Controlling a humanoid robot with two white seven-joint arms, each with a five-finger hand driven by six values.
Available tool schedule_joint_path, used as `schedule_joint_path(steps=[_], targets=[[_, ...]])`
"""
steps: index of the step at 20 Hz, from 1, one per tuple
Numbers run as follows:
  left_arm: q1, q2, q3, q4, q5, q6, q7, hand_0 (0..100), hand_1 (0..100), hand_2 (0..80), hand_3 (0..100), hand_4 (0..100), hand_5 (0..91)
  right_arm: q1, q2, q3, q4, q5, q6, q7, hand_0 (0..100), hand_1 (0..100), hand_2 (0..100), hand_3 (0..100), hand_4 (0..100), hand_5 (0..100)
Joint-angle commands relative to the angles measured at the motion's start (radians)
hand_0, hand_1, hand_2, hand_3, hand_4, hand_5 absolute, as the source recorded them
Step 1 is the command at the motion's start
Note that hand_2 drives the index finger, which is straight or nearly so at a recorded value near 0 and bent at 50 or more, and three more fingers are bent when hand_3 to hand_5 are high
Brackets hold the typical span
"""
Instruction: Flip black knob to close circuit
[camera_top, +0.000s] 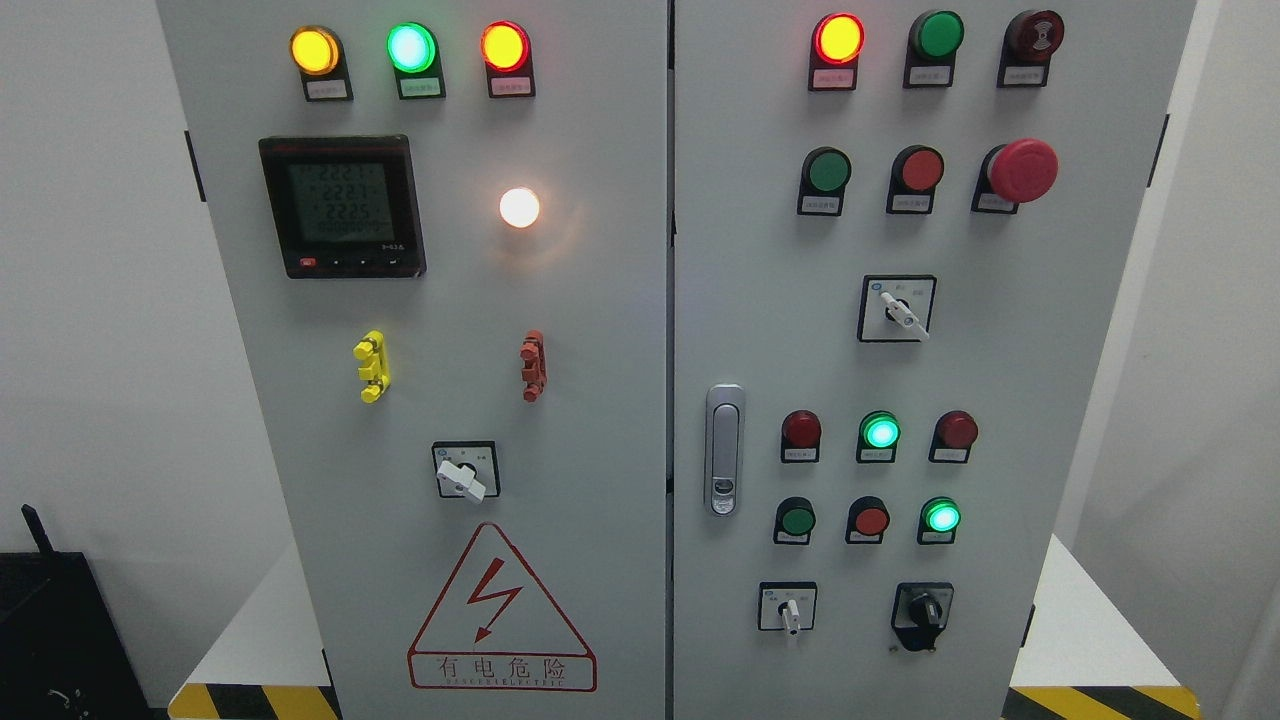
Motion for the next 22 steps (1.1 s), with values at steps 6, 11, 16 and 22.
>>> schedule_joint_path(steps=[6,11,16,22], targets=[[0.001,0.000,0.000,0.001,0.000,0.001,0.000,12,56,0.0,0,0,0.0,-0.108,-0.045,-0.096,-0.675,0.849,-0.050,-0.233,0,34,82,100,83,75],[-0.001,0.000,0.000,-0.001,0.000,0.001,0.000,12,56,0.0,0,0,0.0,-0.177,-0.076,-0.079,-0.670,0.938,0.091,-0.138,0,25,88,100,88,81],[-0.001,0.000,0.000,0.001,0.000,0.001,0.000,12,56,0.0,0,0,0.0,-0.234,-0.099,0.040,-0.661,0.955,0.233,-0.089,0,8,91,100,88,81],[-0.001,0.000,0.000,0.001,0.000,0.001,0.000,12,56,0.0,0,0,0.0,-0.341,-0.097,0.116,-0.584,0.993,0.309,-0.080,0,0,92,100,89,82]])
